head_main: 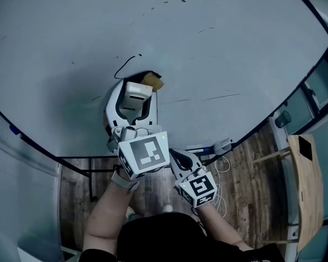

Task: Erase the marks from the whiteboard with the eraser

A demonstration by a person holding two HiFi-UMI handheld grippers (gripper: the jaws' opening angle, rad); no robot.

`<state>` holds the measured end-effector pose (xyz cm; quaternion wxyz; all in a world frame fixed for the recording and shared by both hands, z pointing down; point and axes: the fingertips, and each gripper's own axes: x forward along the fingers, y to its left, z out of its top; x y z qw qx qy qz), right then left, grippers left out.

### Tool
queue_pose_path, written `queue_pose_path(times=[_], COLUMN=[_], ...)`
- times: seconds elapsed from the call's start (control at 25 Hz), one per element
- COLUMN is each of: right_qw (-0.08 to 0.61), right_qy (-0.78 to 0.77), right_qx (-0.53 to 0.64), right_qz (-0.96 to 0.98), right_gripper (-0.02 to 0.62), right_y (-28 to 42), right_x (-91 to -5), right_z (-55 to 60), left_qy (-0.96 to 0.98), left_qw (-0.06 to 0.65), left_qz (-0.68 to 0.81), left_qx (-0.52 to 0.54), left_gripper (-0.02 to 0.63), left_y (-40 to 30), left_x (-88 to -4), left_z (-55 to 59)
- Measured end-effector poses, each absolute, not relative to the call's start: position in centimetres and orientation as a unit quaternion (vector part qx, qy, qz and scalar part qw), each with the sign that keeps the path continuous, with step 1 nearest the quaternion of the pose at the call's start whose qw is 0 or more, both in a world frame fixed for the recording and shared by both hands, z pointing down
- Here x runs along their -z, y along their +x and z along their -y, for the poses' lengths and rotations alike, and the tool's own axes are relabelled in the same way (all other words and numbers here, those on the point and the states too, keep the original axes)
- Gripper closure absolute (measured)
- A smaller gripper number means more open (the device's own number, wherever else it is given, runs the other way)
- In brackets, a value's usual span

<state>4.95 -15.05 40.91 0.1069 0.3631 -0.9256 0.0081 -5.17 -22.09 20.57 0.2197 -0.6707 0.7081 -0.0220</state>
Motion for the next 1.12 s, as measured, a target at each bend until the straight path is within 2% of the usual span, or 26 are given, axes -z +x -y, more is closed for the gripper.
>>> queue_pose_path(times=[0.2,0.44,0.88,1.12], right_qw=[0.106,0.102,0.091,0.091], right_qy=[0.339,0.341,0.405,0.431], right_qx=[-0.003,0.004,0.004,-0.001], right_qz=[0.935,0.934,0.910,0.898], right_gripper=[0.568,0.568,0.568,0.568], right_y=[2.1,1.5,6.8,9.3], right_x=[-40.8,-40.3,-39.1,-39.2], right_z=[14.6,14.6,15.0,15.1], left_qy=[-0.662,-0.660,-0.682,-0.688], left_qw=[0.205,0.230,0.290,0.289], left_qz=[-0.721,-0.715,-0.670,-0.664], left_qx=[0.001,0.034,0.043,0.036], left_gripper=[0.337,0.337,0.337,0.337], left_y=[-9.1,-8.5,-2.4,-0.3], left_x=[-19.3,-18.6,-14.4,-14.1], left_z=[21.2,21.5,22.7,22.9])
